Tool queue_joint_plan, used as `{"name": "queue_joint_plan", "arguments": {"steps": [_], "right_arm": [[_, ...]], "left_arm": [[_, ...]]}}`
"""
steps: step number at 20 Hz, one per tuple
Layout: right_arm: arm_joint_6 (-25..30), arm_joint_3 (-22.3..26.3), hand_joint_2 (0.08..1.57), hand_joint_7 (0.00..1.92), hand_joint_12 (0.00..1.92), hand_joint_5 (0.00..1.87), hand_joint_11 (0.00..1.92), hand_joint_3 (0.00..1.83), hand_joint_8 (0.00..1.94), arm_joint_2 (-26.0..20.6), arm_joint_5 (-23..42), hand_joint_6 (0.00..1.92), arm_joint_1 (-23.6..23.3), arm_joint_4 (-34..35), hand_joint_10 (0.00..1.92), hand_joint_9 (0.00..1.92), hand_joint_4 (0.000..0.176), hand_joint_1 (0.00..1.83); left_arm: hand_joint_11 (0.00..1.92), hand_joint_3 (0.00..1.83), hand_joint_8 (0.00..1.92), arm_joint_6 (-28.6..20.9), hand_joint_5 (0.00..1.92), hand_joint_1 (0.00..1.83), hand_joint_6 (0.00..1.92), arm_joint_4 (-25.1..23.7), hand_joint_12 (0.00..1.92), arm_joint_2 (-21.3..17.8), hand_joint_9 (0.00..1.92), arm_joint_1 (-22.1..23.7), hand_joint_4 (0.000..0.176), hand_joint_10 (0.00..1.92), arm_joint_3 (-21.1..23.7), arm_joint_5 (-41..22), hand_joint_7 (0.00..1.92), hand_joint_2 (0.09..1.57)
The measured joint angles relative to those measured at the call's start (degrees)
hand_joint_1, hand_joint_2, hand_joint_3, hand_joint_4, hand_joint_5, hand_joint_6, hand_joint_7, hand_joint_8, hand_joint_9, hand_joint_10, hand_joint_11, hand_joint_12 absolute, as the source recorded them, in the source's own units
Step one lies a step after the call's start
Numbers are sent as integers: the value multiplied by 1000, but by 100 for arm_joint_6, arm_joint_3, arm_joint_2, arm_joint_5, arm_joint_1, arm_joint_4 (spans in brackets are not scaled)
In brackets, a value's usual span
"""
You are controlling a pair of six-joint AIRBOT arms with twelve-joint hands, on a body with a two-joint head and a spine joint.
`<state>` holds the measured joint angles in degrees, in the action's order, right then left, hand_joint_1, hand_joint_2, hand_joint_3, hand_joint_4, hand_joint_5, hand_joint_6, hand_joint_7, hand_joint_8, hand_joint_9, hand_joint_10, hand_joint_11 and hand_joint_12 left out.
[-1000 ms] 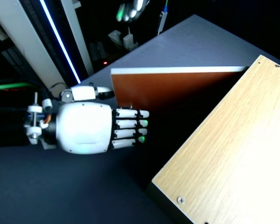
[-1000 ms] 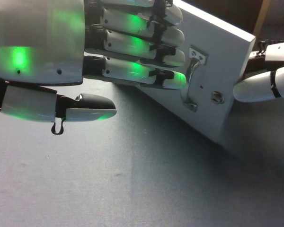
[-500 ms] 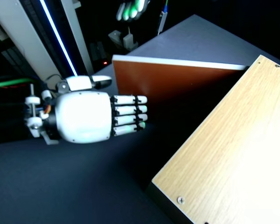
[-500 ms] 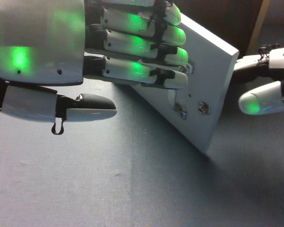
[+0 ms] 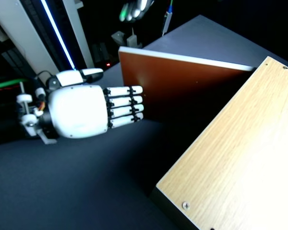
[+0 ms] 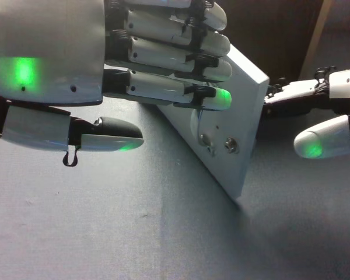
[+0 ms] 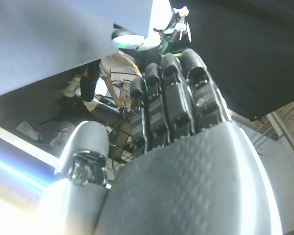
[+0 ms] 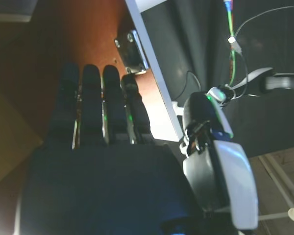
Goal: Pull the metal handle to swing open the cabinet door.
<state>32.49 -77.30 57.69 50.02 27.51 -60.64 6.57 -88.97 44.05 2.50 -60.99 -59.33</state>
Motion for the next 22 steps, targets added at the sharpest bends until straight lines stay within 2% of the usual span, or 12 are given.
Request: {"name": "queue_joint_plan", "arguments": {"steps": [6, 7, 9, 14, 16, 20, 22], "right_arm": [[-15, 90, 1343, 119, 259, 95, 0, 1, 2, 245, 28, 1, 37, 2, 0, 84, 0, 0], [-564, 72, 1340, 122, 239, 97, 0, 0, 2, 291, 33, 1, 9, 2, 0, 83, 0, 0], [-1008, 11, 1340, 137, 247, 111, 0, 0, 5, 369, 70, 4, -24, 52, 3, 94, 0, 0], [-1665, 22, 1343, 161, 280, 147, 0, 0, 4, 496, 160, 6, -61, 46, 3, 106, 0, 0], [-1996, 70, 1349, 206, 412, 174, 0, 1, 9, 496, 195, 7, -87, 70, 10, 158, 0, 0], [-2229, 85, 1355, 282, 641, 248, 0, 0, 9, 573, 273, 10, -87, 39, 14, 244, 0, 0], [-2236, 85, 1353, 288, 654, 258, 0, 0, 9, 614, 295, 11, -87, 50, 14, 252, 0, 0]], "left_arm": [[0, 29, 0, 0, 324, 0, 1, 2, 622, 0, 296, 0, 0, 0, 0, 0, 326, 1569], [0, 32, 2, -2, 324, 0, 1, 0, 619, 0, 298, 0, 0, 1, 0, 0, 328, 1571], [0, 68, 1, 0, 319, 0, 1, 2, 609, 0, 285, 0, 0, 0, 0, 0, 326, 1571], [0, 93, 0, 0, 317, 0, 0, 0, 600, 0, 276, 0, 0, 0, 0, 0, 313, 1571], [0, 70, 1, 0, 317, 0, 0, -2, 573, 0, 278, 0, 0, 1, 0, 7, 319, 1571], [0, 45, 4, 0, 341, 0, 5, 0, 598, 0, 301, 0, 0, 5, 0, -2, 340, 1564], [0, 41, 4, 0, 342, 0, 5, -2, 598, 0, 304, 0, 0, 5, 0, 2, 341, 1561]]}}
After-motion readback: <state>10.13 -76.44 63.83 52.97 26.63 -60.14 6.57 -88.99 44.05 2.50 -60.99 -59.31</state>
